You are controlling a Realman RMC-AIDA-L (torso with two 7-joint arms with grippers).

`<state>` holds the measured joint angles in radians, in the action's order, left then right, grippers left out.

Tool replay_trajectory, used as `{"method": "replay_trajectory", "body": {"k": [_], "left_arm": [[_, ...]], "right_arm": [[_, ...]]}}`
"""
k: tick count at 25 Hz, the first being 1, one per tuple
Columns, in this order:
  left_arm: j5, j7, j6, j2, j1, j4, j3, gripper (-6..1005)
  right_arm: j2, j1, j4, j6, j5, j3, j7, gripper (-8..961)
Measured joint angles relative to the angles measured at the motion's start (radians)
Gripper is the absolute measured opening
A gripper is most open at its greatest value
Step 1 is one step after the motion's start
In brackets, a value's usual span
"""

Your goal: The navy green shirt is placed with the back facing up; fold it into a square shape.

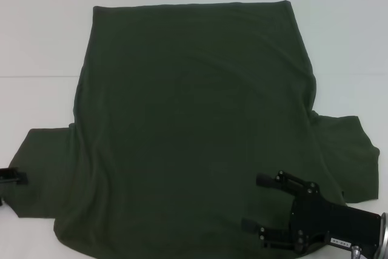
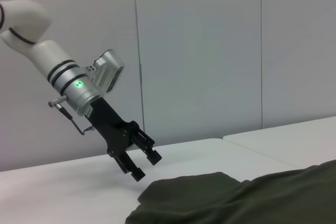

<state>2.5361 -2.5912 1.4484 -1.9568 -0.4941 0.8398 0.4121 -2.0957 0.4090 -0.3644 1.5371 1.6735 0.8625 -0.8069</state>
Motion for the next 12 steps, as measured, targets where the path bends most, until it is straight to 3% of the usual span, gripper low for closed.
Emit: {"method": "replay_trajectory", "body": {"k": [12], "left_arm": [[0.019, -0.045, -0.099, -0.004, -0.006, -0.061, 0.007, 859]], "right_arm": [[0.000, 0.000, -0.002, 0.000, 0.000, 0.015, 0.000, 927]]}}
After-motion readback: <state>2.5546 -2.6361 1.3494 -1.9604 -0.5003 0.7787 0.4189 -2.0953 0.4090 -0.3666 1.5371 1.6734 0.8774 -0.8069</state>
